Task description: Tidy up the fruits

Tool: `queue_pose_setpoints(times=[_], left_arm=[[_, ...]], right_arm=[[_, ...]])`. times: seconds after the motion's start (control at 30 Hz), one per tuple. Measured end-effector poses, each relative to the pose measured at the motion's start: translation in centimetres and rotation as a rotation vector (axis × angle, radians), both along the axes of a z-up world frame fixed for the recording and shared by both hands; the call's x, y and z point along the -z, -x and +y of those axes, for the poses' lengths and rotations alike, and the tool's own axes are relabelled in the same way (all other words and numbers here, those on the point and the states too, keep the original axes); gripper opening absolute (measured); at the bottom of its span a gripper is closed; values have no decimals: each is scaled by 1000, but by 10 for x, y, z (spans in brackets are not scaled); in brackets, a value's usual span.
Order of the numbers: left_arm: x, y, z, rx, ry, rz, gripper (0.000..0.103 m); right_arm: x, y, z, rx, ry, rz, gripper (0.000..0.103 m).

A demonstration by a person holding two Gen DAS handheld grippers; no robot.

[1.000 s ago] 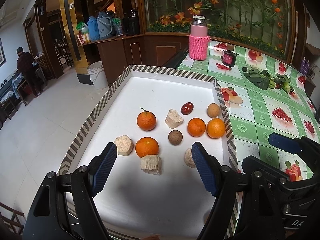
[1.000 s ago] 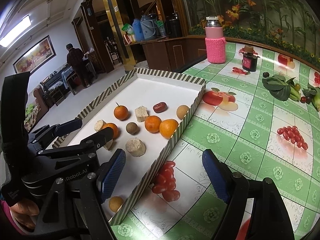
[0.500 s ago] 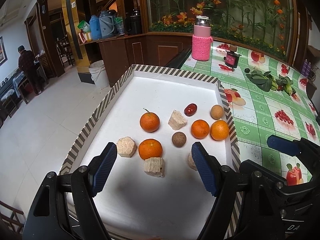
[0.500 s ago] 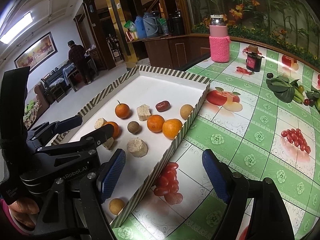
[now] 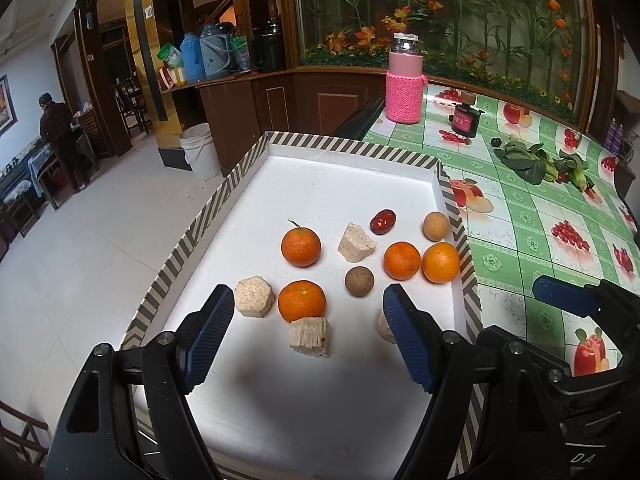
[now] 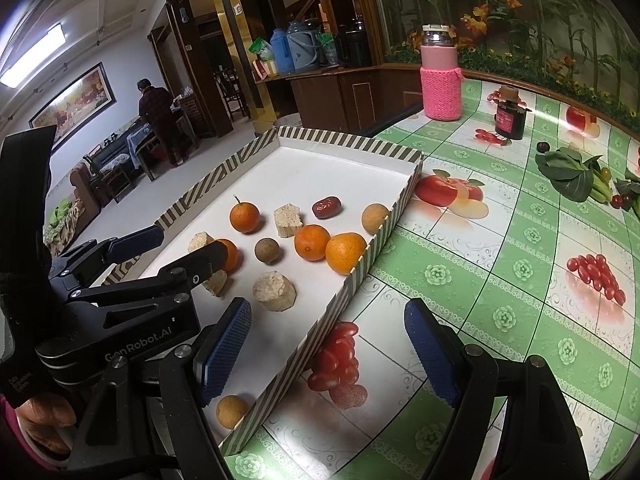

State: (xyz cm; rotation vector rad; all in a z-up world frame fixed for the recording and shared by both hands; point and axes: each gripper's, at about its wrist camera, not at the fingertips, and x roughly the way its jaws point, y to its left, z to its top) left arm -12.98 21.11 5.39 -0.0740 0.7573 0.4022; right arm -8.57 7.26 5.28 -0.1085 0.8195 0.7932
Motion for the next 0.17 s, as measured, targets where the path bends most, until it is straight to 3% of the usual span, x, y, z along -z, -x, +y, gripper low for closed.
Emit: queue_pose_setpoints(times=[0.17], left_arm=[[-8,-4,-14,43,8,-2,77]], right_arm=[[-3,-3,-12,19,-25,11,81]])
